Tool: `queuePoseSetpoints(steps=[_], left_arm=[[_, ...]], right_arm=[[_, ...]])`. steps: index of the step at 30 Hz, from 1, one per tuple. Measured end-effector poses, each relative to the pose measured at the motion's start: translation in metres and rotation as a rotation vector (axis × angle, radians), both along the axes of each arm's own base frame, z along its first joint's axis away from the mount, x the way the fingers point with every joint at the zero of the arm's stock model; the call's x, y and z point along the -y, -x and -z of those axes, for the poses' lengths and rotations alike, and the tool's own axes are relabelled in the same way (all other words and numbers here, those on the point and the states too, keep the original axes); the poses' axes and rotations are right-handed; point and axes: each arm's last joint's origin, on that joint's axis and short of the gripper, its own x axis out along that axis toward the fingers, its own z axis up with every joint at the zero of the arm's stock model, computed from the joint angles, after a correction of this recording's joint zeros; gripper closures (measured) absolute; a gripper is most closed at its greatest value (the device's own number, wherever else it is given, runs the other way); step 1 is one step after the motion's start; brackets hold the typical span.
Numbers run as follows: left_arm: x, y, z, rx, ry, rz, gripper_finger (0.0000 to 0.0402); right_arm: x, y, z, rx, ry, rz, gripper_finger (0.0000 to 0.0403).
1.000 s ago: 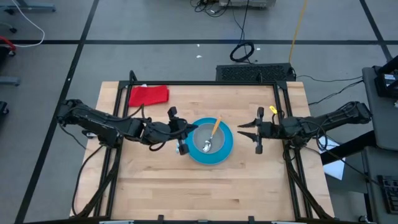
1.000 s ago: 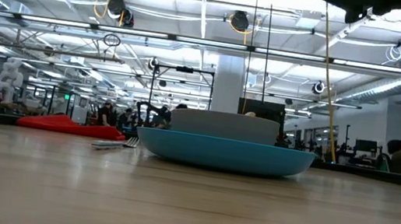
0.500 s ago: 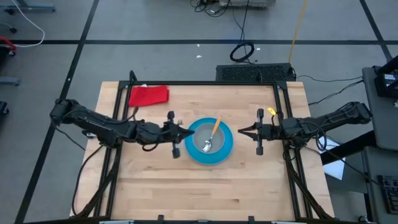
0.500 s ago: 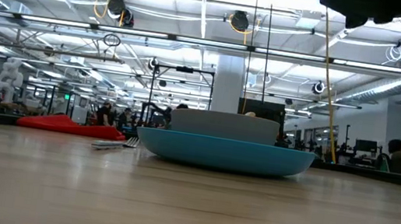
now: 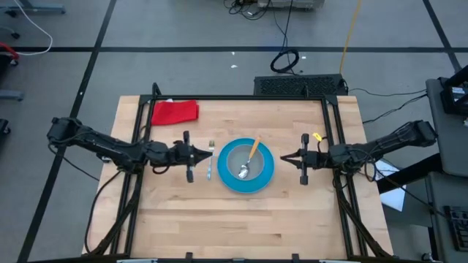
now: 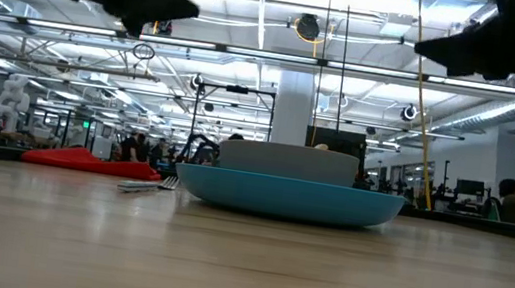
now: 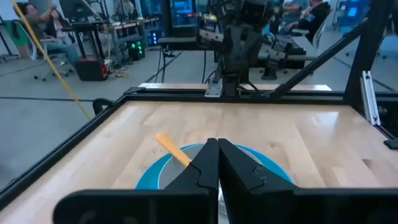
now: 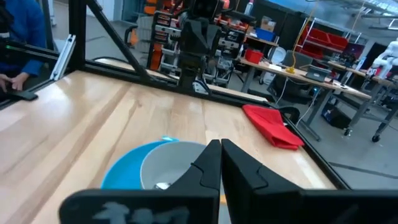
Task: Set table place
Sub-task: Return to Home Position
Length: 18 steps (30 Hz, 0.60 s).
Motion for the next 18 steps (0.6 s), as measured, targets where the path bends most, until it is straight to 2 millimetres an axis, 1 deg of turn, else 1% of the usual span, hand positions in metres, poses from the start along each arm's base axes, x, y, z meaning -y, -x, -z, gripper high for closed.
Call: queuePoseSetpoints(steps=[3, 7, 10, 18], left_arm=[[-0.002, 0.01, 0.012, 0.026, 0.006, 0.003, 0.0398], [-0.005, 0.02, 0.022, 0.063, 0.02, 0.009, 0.0393], [-0.007, 0.023, 0.029, 0.046, 0.027, 0.015, 0.0398], [-0.01, 0.03, 0.04, 0.054, 0.038, 0.097, 0.0399]], right_arm=[[0.001, 0.004, 0.013, 0.014, 0.002, 0.0, 0.0403], [0.002, 0.007, 0.022, 0.004, 0.005, -0.002, 0.0403], [0.002, 0.007, 0.023, 0.005, 0.002, -0.035, 0.0403], [0.01, 0.006, 0.024, -0.002, -0.035, -0.088, 0.0403]])
